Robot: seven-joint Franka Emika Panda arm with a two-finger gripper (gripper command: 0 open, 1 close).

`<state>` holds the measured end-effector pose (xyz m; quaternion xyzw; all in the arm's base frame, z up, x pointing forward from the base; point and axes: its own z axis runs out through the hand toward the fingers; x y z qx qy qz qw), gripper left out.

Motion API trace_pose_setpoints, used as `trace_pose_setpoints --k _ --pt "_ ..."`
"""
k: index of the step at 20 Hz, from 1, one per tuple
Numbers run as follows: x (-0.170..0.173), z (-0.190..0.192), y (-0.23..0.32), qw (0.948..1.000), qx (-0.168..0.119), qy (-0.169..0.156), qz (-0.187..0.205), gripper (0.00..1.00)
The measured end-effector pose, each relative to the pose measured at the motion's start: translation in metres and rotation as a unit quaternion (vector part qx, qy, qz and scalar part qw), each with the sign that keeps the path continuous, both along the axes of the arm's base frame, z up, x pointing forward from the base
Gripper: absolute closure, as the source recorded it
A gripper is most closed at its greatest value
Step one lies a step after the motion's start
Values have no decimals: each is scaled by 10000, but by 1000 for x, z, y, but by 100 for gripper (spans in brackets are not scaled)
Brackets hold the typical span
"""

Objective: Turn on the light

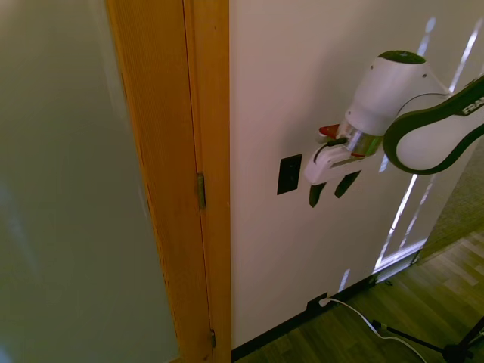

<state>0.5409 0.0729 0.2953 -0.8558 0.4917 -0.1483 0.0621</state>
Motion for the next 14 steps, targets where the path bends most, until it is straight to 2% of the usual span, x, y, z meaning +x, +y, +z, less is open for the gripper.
trace_pose_setpoints --k 4,5,10,14 --pt "44 -7 2 9983 -66 -441 -375 0" --pt "51 -10 5 9979 -89 -503 -387 100" --pt "63 -15 18 9942 -423 -780 -602 100" --pt "62 -17 19 9932 -508 -812 -659 100"
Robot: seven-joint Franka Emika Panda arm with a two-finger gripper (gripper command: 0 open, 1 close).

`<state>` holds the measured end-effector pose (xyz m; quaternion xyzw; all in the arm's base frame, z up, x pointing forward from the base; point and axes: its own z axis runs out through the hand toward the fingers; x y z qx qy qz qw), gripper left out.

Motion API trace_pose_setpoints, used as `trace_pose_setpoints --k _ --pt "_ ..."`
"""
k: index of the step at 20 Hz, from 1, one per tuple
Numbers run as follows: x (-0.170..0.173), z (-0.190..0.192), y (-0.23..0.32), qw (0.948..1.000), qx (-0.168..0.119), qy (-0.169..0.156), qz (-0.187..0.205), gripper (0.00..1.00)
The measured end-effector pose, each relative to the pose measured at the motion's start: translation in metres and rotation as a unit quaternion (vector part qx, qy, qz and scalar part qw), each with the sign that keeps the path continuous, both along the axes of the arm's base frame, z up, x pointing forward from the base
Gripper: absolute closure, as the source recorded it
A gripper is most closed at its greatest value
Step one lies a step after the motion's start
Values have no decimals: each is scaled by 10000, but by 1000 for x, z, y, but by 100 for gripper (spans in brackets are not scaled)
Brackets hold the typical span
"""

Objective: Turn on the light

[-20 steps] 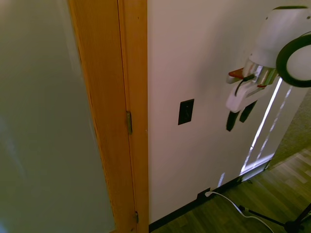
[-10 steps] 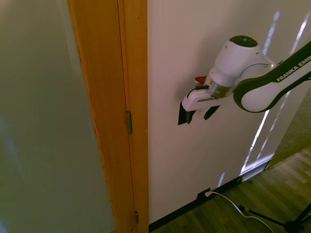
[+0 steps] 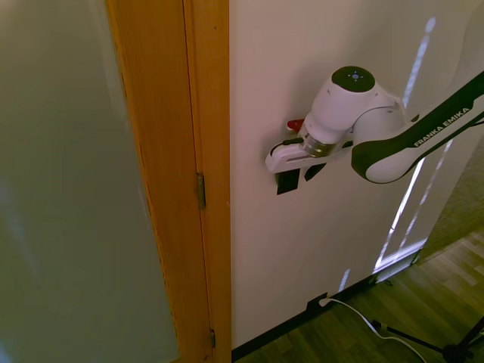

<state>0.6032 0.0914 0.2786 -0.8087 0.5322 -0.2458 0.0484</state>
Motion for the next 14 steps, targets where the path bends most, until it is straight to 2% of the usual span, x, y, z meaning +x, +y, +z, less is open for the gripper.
trace_pose_setpoints --k 14 --pt "1 -1 -1 9999 -123 -52 56 100"
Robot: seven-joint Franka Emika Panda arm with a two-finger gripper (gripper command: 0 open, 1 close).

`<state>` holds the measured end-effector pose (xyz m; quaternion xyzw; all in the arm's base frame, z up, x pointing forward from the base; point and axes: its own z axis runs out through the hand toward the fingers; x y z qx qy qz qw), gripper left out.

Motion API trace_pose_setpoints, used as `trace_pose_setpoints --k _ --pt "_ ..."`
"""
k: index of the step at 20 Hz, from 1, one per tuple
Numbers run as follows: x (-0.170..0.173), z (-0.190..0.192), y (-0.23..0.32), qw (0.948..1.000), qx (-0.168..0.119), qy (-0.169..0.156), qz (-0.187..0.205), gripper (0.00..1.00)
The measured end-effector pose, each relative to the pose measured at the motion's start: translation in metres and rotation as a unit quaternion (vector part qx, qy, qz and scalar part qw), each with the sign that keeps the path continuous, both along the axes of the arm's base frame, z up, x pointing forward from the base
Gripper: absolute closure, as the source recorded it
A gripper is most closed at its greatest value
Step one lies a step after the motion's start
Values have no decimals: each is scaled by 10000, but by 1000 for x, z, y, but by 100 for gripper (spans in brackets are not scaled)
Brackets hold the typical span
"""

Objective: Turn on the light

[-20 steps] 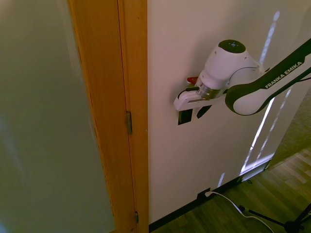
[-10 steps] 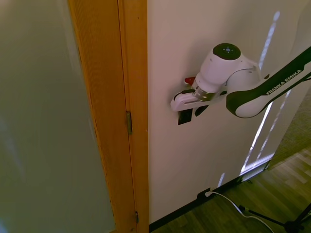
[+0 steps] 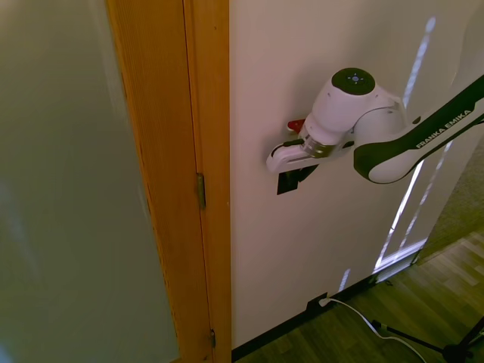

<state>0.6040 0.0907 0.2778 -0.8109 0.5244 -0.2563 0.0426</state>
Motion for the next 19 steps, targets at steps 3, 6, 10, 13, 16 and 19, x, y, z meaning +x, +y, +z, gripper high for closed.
trace_pose_setpoints --k 3,6,10,13,16,19 --pt "1 -4 2 10000 0 -44 3 100" --pt "2 -9 4 10000 41 -76 -9 100" --pt "-2 -10 2 9996 104 -252 -41 100" --pt "-17 -2 -5 9971 318 -690 73 100" --pt "-30 27 -10 9937 300 -1068 132 0" --pt "-37 30 -16 9924 312 -1131 375 0"
